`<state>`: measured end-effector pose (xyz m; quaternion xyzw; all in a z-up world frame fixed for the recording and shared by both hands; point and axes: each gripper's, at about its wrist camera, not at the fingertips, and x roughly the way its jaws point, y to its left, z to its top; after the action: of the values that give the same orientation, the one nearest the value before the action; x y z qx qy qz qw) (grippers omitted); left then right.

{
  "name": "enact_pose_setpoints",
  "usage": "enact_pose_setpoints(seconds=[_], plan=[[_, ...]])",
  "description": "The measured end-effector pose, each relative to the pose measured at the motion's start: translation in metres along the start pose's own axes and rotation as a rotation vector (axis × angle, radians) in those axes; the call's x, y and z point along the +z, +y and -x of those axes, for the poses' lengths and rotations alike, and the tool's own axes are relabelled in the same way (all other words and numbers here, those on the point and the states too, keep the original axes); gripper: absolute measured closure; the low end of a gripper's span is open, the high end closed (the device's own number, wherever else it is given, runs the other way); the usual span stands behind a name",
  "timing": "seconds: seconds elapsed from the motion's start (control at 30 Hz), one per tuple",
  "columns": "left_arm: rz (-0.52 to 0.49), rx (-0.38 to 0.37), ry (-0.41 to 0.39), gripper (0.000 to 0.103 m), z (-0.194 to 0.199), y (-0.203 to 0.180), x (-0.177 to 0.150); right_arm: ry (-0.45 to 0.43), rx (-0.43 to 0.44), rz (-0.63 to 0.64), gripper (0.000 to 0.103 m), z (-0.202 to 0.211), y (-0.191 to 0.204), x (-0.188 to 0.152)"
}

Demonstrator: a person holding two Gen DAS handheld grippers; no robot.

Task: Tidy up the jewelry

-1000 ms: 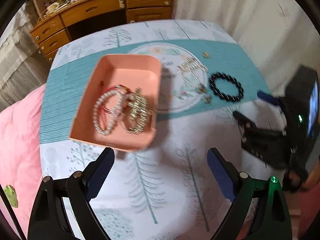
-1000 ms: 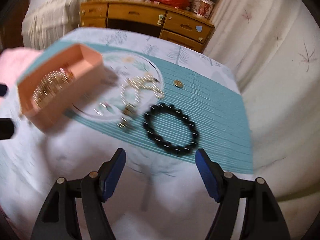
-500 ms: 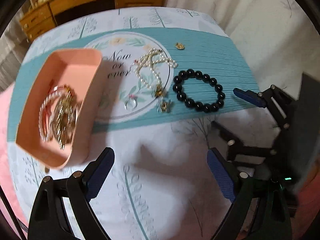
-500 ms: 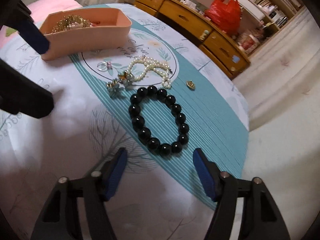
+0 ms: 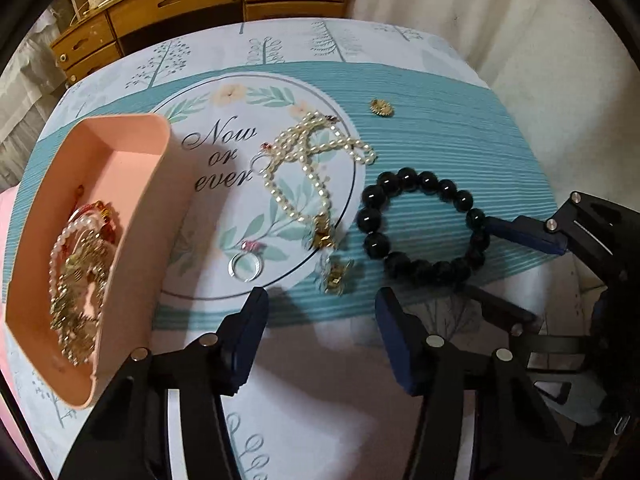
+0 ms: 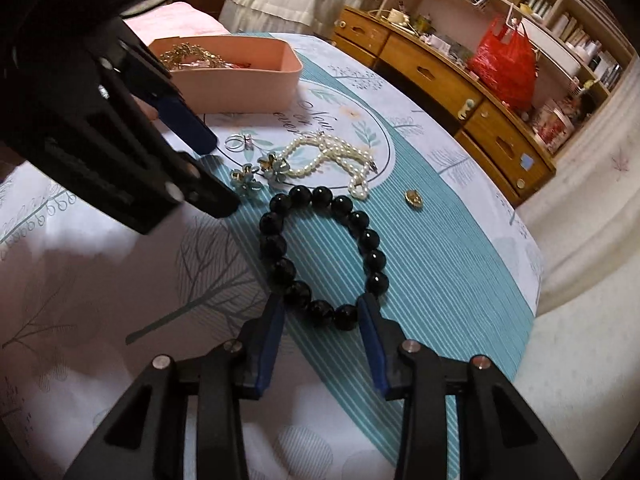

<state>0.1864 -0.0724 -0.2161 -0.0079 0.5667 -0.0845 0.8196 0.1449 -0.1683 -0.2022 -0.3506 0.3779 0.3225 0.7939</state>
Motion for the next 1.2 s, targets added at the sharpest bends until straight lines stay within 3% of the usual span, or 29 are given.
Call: enact_pose_setpoints(seconds=[0.1,0.23,0.43,0.5,0.53,0.7,1.0,1.2], plan=[[-0.022,0.008,-0.017,0.057,-0.003,-0.005,0.002,-0.003,0.013,0.007,0.065,-0.002,-0.001,0.003],[-0.048,0.031,-0.041,0.085,-0.004,-0.01,0.004,-0.007,0.05,-0.012,0.065,-0.004,-0.005,0.007],[-0.039,0.04,-0.053,0.088,-0.003,-0.008,0.005,-0.002,0.073,-0.012,0.065,-0.008,-0.003,0.012],[-0.035,0.041,-0.063,0.088,-0.001,-0.008,0.004,0.001,0.086,-0.024,0.071,-0.009,-0.002,0.014],[-0.029,0.043,-0.067,0.088,0.001,-0.006,0.004,0.005,0.092,-0.032,0.081,-0.01,-0.002,0.015],[0.01,0.027,-0.082,0.088,0.01,0.003,0.002,0.012,0.1,-0.07,0.087,-0.011,-0.002,0.019],[0.047,-0.007,-0.115,0.088,0.036,0.019,-0.006,0.022,0.247,-0.39,0.088,-0.01,-0.021,0.021],[0.039,-0.012,-0.154,0.088,0.058,0.029,-0.011,-0.041,0.377,-0.624,0.088,0.001,-0.034,0.023]])
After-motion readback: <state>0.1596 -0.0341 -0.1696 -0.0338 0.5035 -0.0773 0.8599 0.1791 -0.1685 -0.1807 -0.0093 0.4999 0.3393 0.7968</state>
